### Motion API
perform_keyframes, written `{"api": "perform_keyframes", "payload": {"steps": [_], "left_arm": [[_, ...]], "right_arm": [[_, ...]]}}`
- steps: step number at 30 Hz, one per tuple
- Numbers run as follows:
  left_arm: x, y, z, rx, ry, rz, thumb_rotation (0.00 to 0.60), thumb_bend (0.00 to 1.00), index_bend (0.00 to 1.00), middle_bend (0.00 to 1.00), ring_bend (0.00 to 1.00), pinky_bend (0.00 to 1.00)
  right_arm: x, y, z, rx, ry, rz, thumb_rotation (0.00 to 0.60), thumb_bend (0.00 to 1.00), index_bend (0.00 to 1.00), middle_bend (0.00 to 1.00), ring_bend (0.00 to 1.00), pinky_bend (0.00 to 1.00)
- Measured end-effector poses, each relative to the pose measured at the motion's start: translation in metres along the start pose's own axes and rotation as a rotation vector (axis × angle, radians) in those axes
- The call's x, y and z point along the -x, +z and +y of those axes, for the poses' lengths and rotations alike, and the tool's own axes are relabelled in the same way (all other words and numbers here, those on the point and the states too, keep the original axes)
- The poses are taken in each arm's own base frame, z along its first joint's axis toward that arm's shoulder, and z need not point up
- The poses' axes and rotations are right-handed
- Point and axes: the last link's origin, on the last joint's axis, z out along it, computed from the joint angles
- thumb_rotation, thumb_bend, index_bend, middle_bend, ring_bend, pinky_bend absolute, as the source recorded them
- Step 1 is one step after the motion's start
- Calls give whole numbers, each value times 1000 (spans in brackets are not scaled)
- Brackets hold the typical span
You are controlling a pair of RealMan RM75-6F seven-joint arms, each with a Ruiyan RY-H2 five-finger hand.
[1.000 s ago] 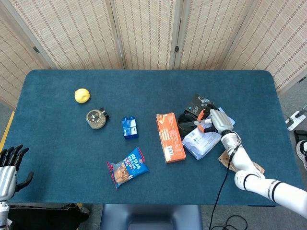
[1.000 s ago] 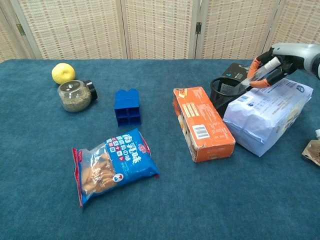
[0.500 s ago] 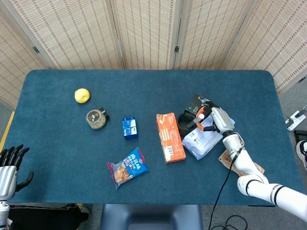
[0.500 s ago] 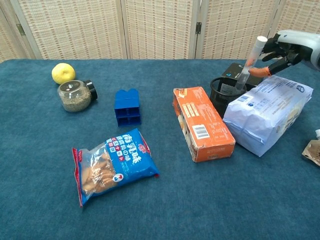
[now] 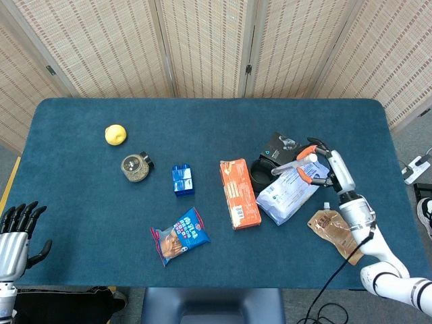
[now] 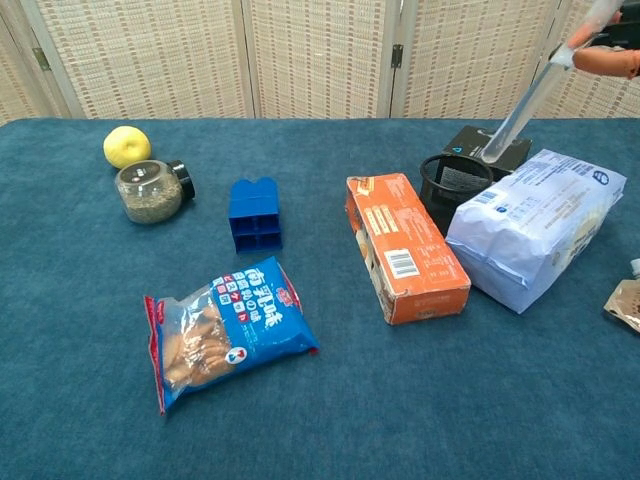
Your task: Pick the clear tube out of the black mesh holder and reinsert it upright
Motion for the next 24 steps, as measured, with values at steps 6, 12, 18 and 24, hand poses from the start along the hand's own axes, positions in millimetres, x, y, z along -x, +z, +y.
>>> {"api": "perform_keyframes", "payload": {"steps": [6,12,18,24], "left_arm": [[-2,2,5,17,0,5,600,365,177,115,75,83],[-1,1,5,13,-1,2,600,366,177,114,75,83],[-1,2,4,12,-3,4,600,365,177,115,75,83],[0,2,4,11,-2,2,600,365,177,115,75,83]], "right_arm": [[-20,-16,-4,-3,162,8,600,360,574,371,109,99],[-30,-22,-3,-31,9,59,600,360,574,380,120,99],[-35,-27,-2,-60,-386,140,600,360,577,387,127,99],[-32,-29,-1,-53,-508,157,600,360,577,392,130,98]]}}
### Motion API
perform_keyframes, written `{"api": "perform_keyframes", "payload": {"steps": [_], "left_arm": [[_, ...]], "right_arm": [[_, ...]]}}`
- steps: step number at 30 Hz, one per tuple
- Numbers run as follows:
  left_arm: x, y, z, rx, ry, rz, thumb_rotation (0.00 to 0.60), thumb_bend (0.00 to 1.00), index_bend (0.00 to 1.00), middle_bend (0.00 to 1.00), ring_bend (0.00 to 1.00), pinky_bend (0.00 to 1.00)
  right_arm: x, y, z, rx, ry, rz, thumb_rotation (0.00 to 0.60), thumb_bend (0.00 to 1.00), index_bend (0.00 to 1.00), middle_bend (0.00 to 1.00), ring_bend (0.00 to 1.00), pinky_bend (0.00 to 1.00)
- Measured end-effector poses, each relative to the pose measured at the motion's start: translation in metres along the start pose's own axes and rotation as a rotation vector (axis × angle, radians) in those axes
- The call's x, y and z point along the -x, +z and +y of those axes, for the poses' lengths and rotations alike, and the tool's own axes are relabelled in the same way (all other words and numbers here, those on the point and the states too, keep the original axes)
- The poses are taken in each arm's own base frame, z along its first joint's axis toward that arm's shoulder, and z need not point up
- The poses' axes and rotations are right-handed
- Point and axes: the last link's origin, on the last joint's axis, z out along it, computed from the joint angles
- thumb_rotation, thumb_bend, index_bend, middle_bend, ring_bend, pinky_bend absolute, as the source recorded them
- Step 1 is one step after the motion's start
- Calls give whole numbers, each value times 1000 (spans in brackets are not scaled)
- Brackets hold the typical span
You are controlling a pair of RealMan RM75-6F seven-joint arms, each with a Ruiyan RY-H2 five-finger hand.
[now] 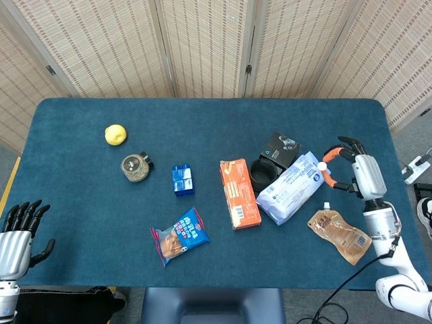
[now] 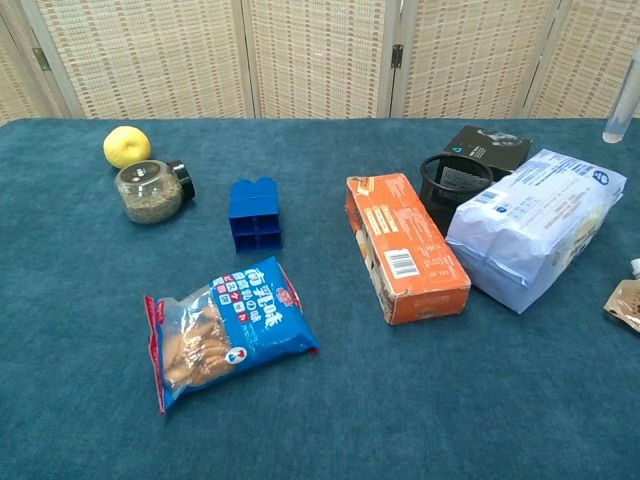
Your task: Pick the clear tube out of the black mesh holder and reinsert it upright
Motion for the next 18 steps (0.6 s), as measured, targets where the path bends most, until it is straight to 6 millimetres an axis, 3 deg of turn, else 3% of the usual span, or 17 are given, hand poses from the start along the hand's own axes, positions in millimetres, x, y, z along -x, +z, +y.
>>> {"api": "perform_keyframes", "payload": {"steps": [5,12,18], "left_arm": [[0,0,-1,-1,1,-1,600,365,177,115,75,83],[1,1,1,5,0,-2,600,364,177,115,75,83],[1,2,3,8,3,-4,600,366,177,115,75,83]], "right_arm": [[1,-3,-4,10,191,-20,600,360,577,393,130,97],[-6,-8,-6,48,655,-66,600,360,577,393,130,98],[-9,-9,-2,61,732,-53,600,360,577,393,130,99]]}}
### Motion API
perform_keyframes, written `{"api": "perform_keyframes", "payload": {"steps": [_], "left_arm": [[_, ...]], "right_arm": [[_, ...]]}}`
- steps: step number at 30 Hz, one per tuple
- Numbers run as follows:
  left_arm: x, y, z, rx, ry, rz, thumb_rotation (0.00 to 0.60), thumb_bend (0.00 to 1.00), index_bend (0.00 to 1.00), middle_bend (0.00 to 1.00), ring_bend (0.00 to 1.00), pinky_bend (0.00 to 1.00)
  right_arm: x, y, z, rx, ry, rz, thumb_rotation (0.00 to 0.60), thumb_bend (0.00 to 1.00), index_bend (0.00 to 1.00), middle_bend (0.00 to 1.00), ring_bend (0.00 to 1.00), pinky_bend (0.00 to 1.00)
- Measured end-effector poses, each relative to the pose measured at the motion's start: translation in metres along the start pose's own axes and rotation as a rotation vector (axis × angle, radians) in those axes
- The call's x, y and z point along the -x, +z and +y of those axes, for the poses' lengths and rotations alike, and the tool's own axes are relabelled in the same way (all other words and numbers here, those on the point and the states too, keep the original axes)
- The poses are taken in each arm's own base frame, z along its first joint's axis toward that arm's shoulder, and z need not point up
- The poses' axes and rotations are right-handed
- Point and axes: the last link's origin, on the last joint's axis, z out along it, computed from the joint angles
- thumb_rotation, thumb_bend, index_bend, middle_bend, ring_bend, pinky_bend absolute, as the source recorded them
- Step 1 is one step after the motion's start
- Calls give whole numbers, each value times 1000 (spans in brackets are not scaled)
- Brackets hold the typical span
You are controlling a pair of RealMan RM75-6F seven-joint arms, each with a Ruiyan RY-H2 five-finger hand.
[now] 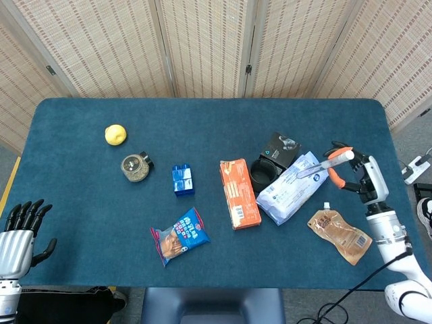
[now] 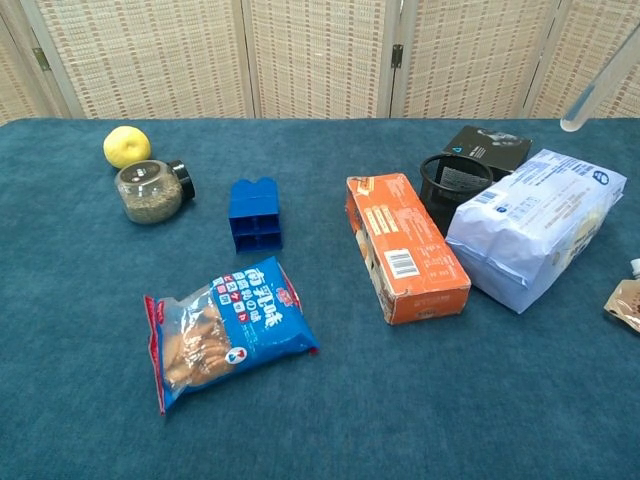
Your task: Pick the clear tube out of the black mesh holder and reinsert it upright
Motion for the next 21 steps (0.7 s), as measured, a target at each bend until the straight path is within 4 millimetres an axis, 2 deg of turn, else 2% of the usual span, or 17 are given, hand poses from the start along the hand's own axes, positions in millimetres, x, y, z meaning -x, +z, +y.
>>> {"api": "perform_keyframes", "payload": {"steps": [4,9,12,17,21], "left_arm": [[0,0,0,-1,1,-3,600,364,177,115,75,83],[1,1,0,-3,3,-4,600,365,177,115,75,83],[1,1,0,-3,2,-4,600,364,177,115,75,83],[1,1,0,-4,3,-5,600,365,178,115,75,83],[1,1,-1,-5,1,-4,600,364,177,115,75,83]], "right_arm": [[-3,2,2,-19,-151,34,600,360,577,393,130,99],[-4,7,6,-49,-489,101,600,360,577,394,131,99],[-2,8,8,-45,-622,124,600,360,577,394,131,99],[1,8,9,-29,-619,130,600,360,577,396,131,102],[5,6,7,-8,-419,104,600,360,577,396,131,103]]}}
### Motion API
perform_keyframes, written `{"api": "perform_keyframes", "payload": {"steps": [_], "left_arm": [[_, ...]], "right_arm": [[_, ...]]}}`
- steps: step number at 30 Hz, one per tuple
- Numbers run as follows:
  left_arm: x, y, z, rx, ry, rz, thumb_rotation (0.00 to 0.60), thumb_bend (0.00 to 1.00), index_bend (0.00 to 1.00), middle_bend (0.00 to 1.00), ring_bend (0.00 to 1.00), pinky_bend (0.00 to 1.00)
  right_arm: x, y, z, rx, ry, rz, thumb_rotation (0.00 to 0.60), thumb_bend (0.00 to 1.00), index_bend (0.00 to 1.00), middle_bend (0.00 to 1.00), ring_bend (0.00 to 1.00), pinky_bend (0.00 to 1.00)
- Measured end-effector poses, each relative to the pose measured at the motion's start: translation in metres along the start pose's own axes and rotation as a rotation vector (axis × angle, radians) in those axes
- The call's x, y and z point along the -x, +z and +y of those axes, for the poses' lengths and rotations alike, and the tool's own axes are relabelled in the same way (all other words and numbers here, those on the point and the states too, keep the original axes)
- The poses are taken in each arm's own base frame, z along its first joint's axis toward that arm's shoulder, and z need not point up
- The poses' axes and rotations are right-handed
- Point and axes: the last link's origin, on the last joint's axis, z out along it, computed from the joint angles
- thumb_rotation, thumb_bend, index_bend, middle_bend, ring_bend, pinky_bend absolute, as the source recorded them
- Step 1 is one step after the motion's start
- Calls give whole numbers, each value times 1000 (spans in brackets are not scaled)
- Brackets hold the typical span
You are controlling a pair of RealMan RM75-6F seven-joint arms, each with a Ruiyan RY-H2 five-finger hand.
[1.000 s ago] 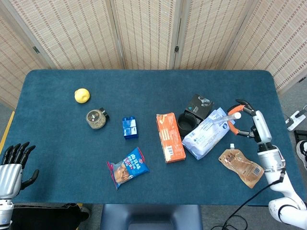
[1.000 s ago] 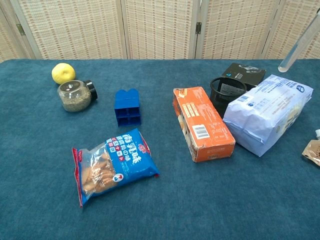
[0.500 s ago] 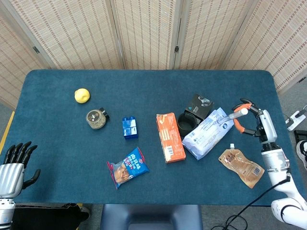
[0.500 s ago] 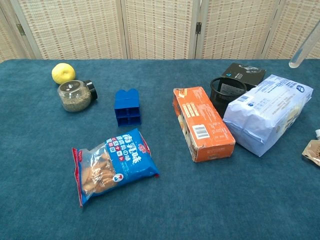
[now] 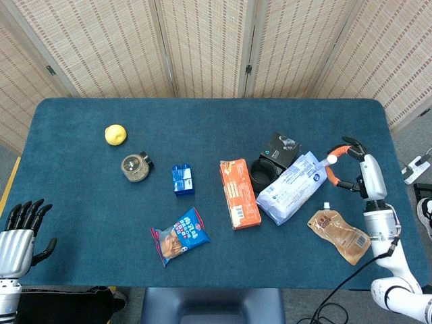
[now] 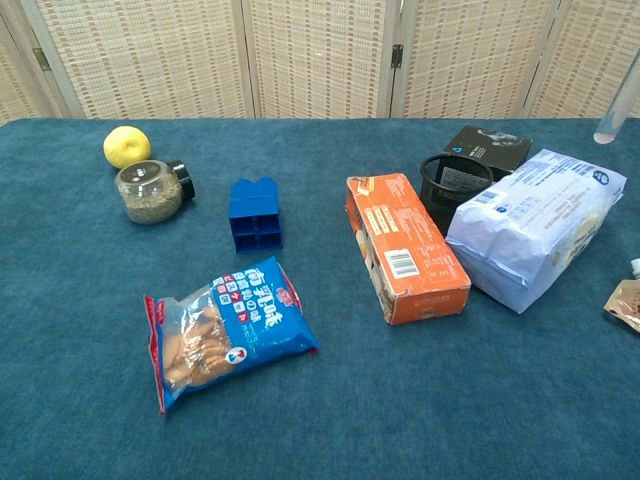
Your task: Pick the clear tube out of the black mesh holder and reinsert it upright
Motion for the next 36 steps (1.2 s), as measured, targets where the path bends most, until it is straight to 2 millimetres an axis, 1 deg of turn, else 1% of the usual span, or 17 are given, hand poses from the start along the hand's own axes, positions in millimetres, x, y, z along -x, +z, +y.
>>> {"api": "perform_keyframes", "payload": {"steps": [7,9,12,14,17,24,27,29,31,35,36], "left_arm": [[1,0,1,3,0,-4,600,365,178,115,75,83],[1,1,0,3,1,-2,600,365,178,115,75,83],[1,1,0,2,1,-2,600,365,177,115,75,83],[1,1,0,1,1,-4,600,364,177,115,75,83],[1,1,0,0,2,-6,600,366,177,115,75,83],[1,1,-1,-2,2,-5,600,367,177,115,75,83],[1,1,-1,-2,2,-6,600,364,177,115,75,83],[1,1,0,-2,2,-5,600,364,177,115,75,83],[1,1,0,-1,3,-5,600,366,177,115,75,83],[1,1,-1,-3,1,-4,600,365,177,115,75,83],[1,1,-1,-3,2,-4,600,365,177,115,75,83]], "right_arm": [[0,-5,-8,59,401,-85,600,360,577,397,132,104],[-2,-6,-9,77,477,-105,600,360,577,398,132,104],[-3,-6,-8,82,516,-107,600,360,577,398,133,105],[-4,-6,-7,77,496,-101,600,360,577,398,133,106],[-4,-4,-5,56,390,-80,600,360,577,398,133,106],[-2,3,2,-25,-39,30,600,360,577,398,133,106],[1,4,3,-37,-132,61,600,361,577,398,132,106],[2,5,3,-37,-139,67,600,360,577,398,132,106],[4,5,3,-34,-103,64,600,360,577,398,133,106],[8,3,0,-15,54,33,600,360,577,399,132,106],[9,3,-1,-5,116,19,600,360,577,400,132,106]]}}
